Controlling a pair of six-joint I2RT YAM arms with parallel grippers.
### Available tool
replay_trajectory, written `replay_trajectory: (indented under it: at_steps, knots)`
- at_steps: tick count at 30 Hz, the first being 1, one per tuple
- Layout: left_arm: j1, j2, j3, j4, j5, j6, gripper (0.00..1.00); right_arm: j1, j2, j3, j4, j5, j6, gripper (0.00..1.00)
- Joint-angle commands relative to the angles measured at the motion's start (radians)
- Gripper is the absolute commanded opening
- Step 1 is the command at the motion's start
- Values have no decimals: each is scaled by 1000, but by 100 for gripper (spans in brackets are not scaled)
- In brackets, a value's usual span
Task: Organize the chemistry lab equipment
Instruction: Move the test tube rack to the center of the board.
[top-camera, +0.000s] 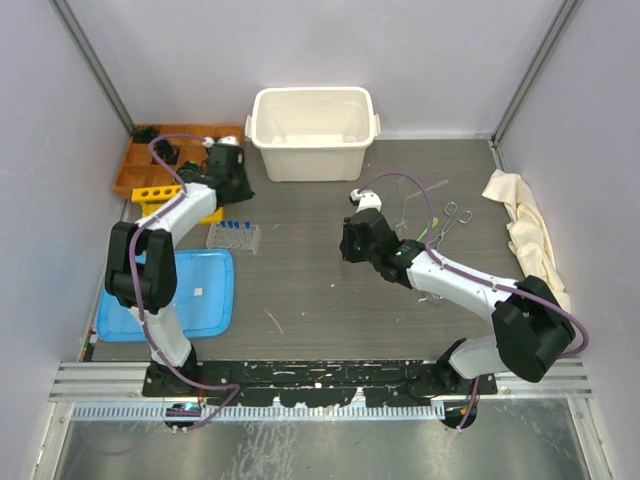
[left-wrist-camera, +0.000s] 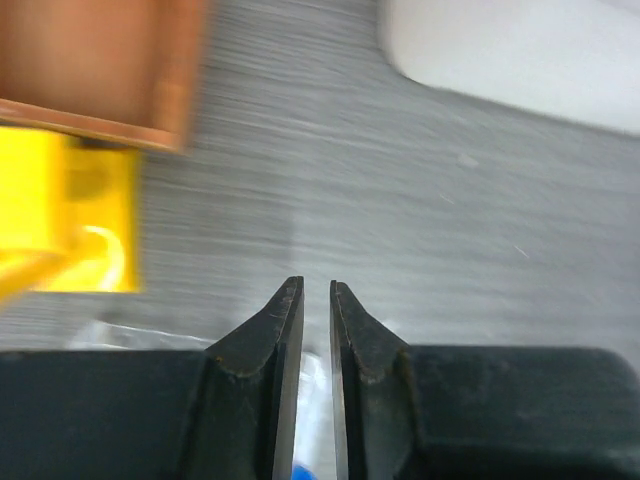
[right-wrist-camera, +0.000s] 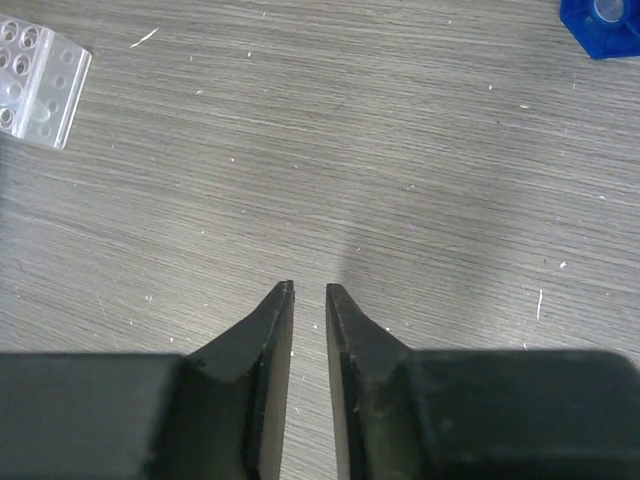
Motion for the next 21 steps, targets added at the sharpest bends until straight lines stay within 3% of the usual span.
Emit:
replay_trajectory:
  at_steps: [1, 7, 15, 21]
  knots:
    - [-178, -134, -48, 123, 11, 54, 19, 3, -31, -11, 64, -28, 25, 29]
    - [-323, -152, -126, 131, 13, 63, 19, 4, -82, -47, 63, -10, 37, 29]
    - [-341, -68, -122, 12, -44, 57, 15, 3, -160, -99, 56, 37, 47, 4]
    - [-345, -54, -101, -76, -139, 64, 12, 4, -182, -114, 40, 43, 55, 2]
